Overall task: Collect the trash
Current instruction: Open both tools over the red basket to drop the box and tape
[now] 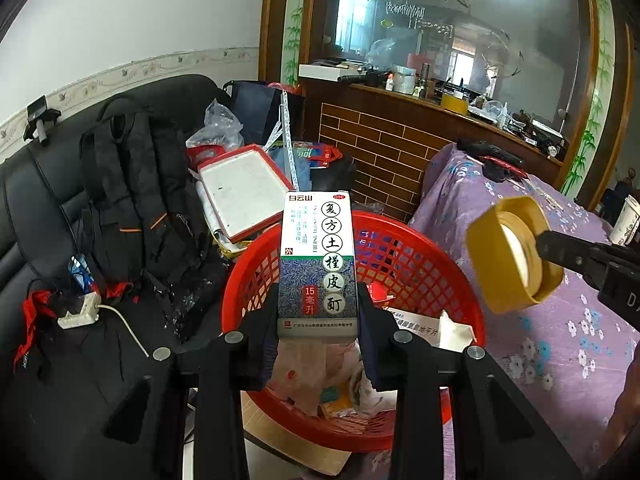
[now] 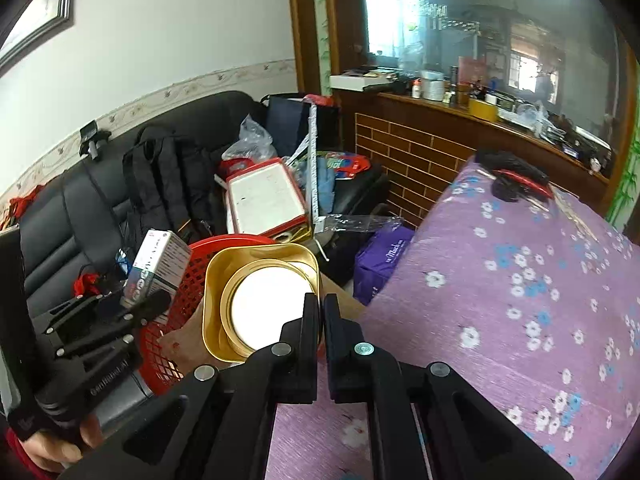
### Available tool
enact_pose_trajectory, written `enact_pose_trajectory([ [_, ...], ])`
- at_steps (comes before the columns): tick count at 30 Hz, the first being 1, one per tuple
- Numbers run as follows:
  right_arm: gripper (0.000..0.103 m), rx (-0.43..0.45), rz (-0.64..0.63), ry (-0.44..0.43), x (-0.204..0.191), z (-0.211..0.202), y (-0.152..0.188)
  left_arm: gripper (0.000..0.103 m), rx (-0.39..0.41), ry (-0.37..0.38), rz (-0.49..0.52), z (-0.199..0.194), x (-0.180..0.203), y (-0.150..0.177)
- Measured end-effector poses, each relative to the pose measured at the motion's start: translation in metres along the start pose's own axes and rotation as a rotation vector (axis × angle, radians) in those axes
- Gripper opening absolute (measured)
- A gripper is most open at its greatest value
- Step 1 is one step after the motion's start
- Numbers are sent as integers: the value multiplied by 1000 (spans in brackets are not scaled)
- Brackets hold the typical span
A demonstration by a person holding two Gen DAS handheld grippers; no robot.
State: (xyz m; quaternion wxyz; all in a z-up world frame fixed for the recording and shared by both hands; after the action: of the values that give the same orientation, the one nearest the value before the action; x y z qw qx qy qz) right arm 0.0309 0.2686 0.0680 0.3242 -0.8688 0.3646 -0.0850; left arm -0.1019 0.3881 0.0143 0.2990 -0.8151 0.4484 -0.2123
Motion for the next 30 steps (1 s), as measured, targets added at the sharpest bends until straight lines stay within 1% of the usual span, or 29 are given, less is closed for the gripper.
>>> enact_pose_trajectory([
  [7, 4, -31, -12, -5, -10, 21, -2, 33, -20, 12, -3, 14, -2, 3],
  [10, 5, -47, -10, -8, -12, 30, -1, 33, -10, 0, 2, 16, -2, 2],
  [11, 7, -51, -7, -10, -11, 32, -1, 35, -9, -4, 4, 16, -3, 2],
  [13, 7, -53, 2, -28, -11, 32, 0, 42, -6, -2, -4, 16, -4, 1],
  [14, 7, -45, 8, -33, -10, 30, 0, 46, -2, -1, -8, 15, -4, 1],
  [17, 8, -8, 29, -35, -3, 16, -2, 48, 23, -13, -11, 9, -4, 0],
  [18, 8, 5, 40, -29, 1, 9, -2, 53, 37, -17, -21, 4, -5, -1],
  [19, 11, 18, 51, -29, 6, 1, 0, 56, 56, -20, -37, -2, -5, -1],
  [20, 21, 27, 58, -30, 9, -7, 1, 63, 74, -19, -45, -9, -4, -2],
  [21, 28, 38, 62, -25, 12, -14, 1, 70, 96, -19, -47, -18, -1, -2],
  [22, 42, 56, 65, -10, 16, -23, 3, 75, 115, -22, -45, -26, 1, -2],
  [23, 55, 74, 67, 9, 20, -32, 5, 83, 144, -30, -45, -37, 4, -1],
  [24, 60, 101, 64, 33, 25, -46, 9, 89, 178, -38, -43, -50, 8, 0],
  [26, 72, 134, 54, 66, 29, -67, 18, 93, 229, -39, -32, -73, 17, 3],
  [27, 76, 151, 45, 95, 31, -79, 25, 96, 253, -38, -25, -85, 22, 6],
  [28, 87, 161, 38, 114, 33, -88, 31, 99, 275, -37, -22, -97, 27, 10],
  [29, 94, 175, 31, 130, 34, -97, 38, 102, 288, -40, -21, -106, 30, 13],
  [30, 95, 205, 18, 157, 35, -112, 49, 103, 297, -49, -18, -115, 33, 18],
])
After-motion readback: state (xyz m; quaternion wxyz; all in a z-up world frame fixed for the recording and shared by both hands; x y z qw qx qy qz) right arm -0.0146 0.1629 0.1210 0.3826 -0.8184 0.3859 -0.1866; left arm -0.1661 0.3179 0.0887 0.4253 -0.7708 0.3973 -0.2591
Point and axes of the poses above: each gripper's, at about its wrist camera, not at the fingertips, and z roughly the way its jaws point, x to its right, y to its underside, the point moved 9 cm from there along z, roughly the way its jaws point, and after that the axes turned 8 degrees about -x, right-handed, at the moved point
